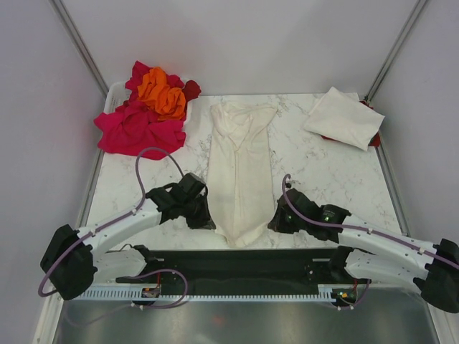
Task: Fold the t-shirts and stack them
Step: Fold the tshirt
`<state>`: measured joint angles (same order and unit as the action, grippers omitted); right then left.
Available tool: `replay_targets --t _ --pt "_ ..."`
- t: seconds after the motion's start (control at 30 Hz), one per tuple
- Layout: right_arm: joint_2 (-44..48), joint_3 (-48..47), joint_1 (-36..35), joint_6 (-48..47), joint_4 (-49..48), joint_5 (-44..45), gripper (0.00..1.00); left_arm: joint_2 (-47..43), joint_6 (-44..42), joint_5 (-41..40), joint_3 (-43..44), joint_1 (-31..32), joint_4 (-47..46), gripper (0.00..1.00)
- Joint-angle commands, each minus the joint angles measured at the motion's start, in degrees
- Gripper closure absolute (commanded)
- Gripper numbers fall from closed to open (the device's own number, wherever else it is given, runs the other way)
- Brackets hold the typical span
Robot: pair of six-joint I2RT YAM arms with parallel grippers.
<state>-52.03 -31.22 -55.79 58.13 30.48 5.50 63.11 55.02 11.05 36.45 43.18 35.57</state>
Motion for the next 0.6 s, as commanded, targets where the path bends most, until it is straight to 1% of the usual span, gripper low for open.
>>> replay_targets --t 0.0,0.03,0.1,0.13,0.2,0.23,0.33,0.43,0.57 --pt "-4.0 -5.0 5.1 -7.9 -1.8 2.5 1.00 3.9 -6.8 -1.6 6.9 -1.5 2.0 0.98" --pt "-6.0 -6.0 8.3 -9.2 -3.0 1.3 1.00 4.7 -7.6 -1.6 8.4 -2.6 2.0 0.98" --pt "-8.4 -9.8 11.5 -13.5 -3.4 0.4 1.00 7.5 -9.9 -1.3 13.0 -4.0 2.2 0.98" --pt "-11.0 -11.2 14.3 -15.0 -3.7 -0.5 1.00 8.8 -11.4 -1.2 14.6 -5.4 2.7 0.98" --pt "-13.3 -15.0 16.5 -18.3 -4.1 -1.4 1.00 11.6 -13.4 -0.8 18.5 -7.1 2.9 0.98" --pt "-15.9 -16.2 18.1 -19.3 -4.4 -1.6 1.00 12.6 -15.9 -0.3 20.0 -9.4 3.3 0.98" --pt "-21.2 -21.4 21.1 -22.8 -4.6 -3.2 1.00 15.8 -20.6 1.9 24.4 -13.5 3.3 0.98" --pt "-25.8 -26.0 24.0 -25.0 -4.6 -4.5 1.00 20.9 -24.8 2.3 29.2 -15.5 3.5 0.98" --pt "-31.0 -30.6 26.8 -26.8 -4.7 -5.1 1.00 27.1 -26.8 3.4 34.6 -17.7 3.7 0.98"
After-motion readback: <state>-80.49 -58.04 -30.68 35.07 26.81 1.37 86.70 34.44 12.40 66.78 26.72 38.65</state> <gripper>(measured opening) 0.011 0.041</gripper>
